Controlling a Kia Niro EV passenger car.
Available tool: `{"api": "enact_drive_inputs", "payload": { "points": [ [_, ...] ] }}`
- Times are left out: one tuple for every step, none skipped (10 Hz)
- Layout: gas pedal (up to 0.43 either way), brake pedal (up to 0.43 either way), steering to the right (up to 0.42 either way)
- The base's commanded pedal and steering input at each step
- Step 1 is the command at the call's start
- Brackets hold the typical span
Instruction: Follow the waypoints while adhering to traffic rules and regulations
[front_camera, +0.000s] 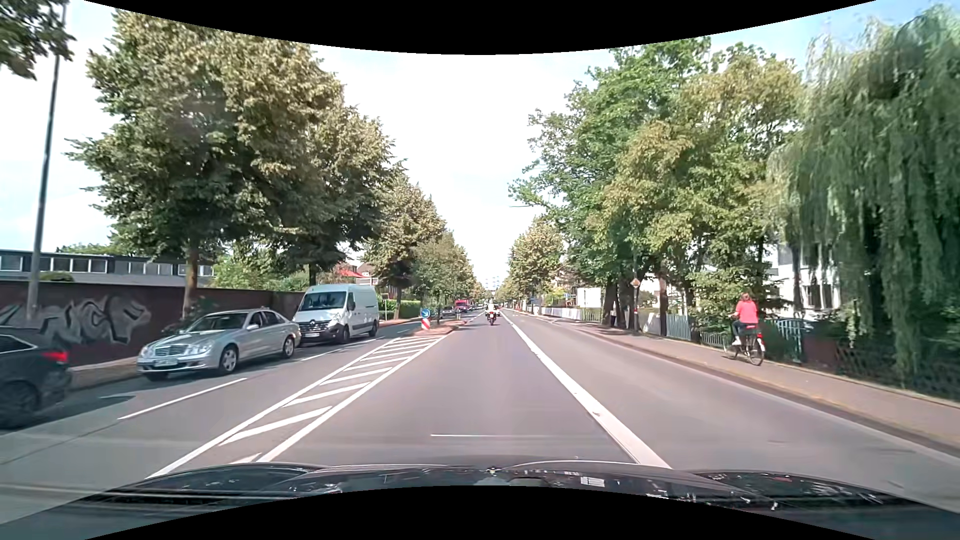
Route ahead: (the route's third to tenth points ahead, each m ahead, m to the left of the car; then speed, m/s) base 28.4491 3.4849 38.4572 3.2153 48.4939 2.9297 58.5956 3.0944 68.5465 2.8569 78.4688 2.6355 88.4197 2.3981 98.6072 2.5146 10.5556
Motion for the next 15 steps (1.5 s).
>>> {"api": "enact_drive_inputs", "payload": {
  "points": [
    [0.189,0.000,-0.001],
    [0.189,0.000,0.000],
    [0.189,0.000,0.000],
    [0.189,0.000,0.000],
    [0.189,0.000,0.000],
    [0.189,0.000,0.000],
    [0.189,0.000,0.000],
    [0.189,0.000,0.000],
    [0.189,0.000,0.000],
    [0.189,0.000,-0.001],
    [0.189,0.000,-0.001],
    [0.189,0.000,-0.001],
    [0.189,0.000,-0.001],
    [0.189,0.000,-0.001],
    [0.189,0.000,-0.002]
  ]
}}
